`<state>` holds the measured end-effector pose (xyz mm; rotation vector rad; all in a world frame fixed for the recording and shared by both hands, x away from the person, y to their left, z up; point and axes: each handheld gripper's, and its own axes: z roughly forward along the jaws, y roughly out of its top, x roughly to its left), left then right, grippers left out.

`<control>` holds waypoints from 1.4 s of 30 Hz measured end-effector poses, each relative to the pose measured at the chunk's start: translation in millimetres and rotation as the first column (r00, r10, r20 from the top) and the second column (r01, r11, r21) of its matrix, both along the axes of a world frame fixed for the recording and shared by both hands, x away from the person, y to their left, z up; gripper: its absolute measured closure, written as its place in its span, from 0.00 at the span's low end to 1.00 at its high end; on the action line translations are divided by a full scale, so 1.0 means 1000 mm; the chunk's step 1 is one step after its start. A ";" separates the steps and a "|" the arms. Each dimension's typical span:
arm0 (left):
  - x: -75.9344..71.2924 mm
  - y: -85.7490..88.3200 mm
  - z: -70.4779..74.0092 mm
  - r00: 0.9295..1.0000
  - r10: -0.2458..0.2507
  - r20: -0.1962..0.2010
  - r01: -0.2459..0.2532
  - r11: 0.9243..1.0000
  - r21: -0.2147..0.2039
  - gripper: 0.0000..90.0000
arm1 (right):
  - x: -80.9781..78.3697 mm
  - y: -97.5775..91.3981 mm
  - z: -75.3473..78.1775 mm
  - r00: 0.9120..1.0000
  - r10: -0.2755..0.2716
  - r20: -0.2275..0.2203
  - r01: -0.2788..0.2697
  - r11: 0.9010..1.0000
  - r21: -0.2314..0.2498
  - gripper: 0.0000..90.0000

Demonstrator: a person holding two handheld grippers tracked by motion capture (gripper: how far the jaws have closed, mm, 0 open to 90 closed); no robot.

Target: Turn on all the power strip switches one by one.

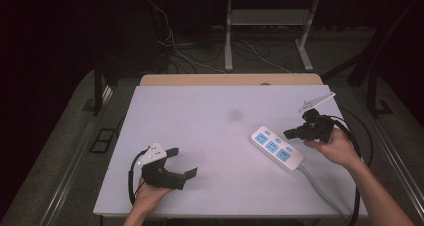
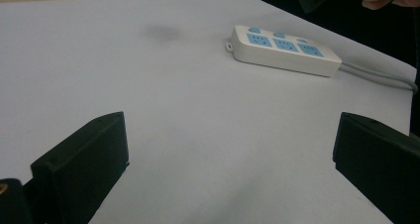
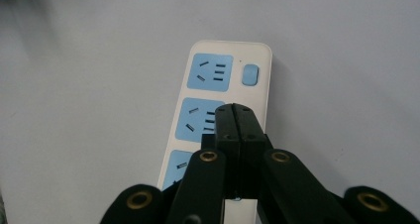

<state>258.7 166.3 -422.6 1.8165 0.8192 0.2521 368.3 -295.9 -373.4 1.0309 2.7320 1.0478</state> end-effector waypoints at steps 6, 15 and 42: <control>0.000 0.000 0.000 1.000 -0.001 0.000 0.001 1.000 -0.002 0.00 | 0.007 0.003 0.002 1.000 0.001 0.003 -0.001 1.000 -0.006 1.00; 0.000 0.001 0.000 1.000 -0.001 0.002 0.001 1.000 -0.002 0.00 | 0.015 0.007 -0.005 1.000 0.009 -0.012 -0.010 1.000 -0.015 1.00; 0.000 0.001 0.000 1.000 -0.001 0.002 0.001 1.000 -0.002 0.00 | 0.027 0.020 -0.027 0.997 0.024 -0.073 -0.029 0.998 -0.056 1.00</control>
